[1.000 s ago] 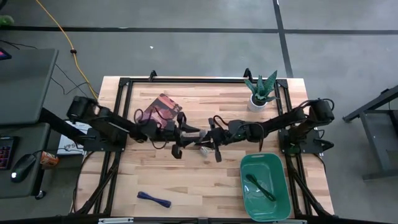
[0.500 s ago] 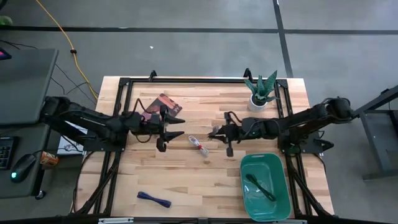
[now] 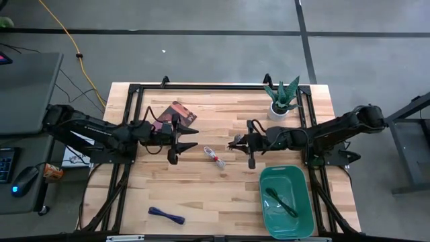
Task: Pick and place USB-C Cables
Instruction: Put the black white USB cable into the bin
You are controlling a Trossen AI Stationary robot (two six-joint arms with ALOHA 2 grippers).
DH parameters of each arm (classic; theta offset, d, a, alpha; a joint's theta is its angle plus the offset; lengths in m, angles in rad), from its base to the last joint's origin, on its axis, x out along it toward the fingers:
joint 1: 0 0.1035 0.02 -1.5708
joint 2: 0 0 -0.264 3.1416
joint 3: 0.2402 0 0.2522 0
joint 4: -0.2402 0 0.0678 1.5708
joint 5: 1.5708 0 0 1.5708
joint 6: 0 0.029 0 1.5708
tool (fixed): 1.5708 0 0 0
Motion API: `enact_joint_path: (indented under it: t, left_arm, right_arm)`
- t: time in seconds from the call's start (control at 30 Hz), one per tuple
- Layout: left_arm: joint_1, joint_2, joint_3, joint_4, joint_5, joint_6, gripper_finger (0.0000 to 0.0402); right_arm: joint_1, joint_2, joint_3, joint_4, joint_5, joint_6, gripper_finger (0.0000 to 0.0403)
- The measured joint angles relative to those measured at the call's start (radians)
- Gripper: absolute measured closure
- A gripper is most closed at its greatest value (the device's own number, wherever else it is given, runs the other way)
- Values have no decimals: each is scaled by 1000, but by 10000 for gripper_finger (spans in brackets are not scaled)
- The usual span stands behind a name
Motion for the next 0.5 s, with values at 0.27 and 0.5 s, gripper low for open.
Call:
enact_joint_path:
  t: [0.27,0.5]
  left_arm:
    - [0,0,0,9,-16,52,192]
    - [0,1,0,10,-19,52,192]
  right_arm:
    - [81,-67,70,-285,78,55,400]
    - [106,-165,254,-769,168,220,400]
